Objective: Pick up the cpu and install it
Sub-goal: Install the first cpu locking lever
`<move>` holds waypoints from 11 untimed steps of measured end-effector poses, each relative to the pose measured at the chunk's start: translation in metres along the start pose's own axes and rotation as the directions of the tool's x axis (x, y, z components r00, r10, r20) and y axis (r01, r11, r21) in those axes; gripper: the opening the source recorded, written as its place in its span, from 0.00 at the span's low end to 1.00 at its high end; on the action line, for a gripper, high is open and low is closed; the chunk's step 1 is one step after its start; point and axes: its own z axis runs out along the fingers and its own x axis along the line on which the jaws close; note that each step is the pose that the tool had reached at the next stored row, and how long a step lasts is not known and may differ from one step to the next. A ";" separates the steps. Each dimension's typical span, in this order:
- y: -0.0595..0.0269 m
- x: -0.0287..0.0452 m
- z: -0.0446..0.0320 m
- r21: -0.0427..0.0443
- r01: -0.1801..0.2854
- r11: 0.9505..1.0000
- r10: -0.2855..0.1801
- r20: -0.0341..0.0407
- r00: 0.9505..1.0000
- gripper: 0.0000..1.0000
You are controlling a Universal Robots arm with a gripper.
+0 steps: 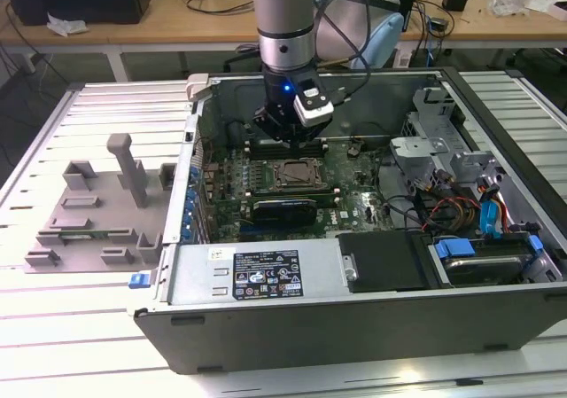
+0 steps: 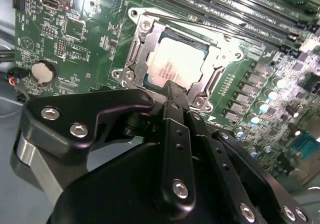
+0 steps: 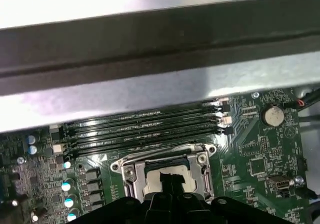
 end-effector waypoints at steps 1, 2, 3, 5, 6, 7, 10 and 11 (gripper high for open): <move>-0.0014 -0.0003 0.0005 0.000 0.010 1.000 -0.010 -0.003 1.000 0.11; -0.0031 -0.0006 0.0008 0.000 0.018 1.000 -0.018 -0.005 1.000 0.11; -0.0041 -0.0007 0.0010 0.000 0.022 1.000 -0.022 -0.007 1.000 0.11; -0.0091 -0.0020 0.0017 0.000 0.031 1.000 -0.031 -0.011 0.999 0.11; -0.0125 -0.0047 0.0020 0.001 0.031 1.000 -0.031 -0.016 0.999 0.11; -0.0143 -0.0064 0.0022 0.001 0.032 1.000 -0.032 -0.017 0.999 0.11; -0.0155 -0.0075 0.0021 0.001 0.036 0.999 -0.036 -0.018 0.999 0.11; -0.0156 -0.0079 -0.0010 0.000 0.039 0.999 -0.039 -0.018 0.999 0.11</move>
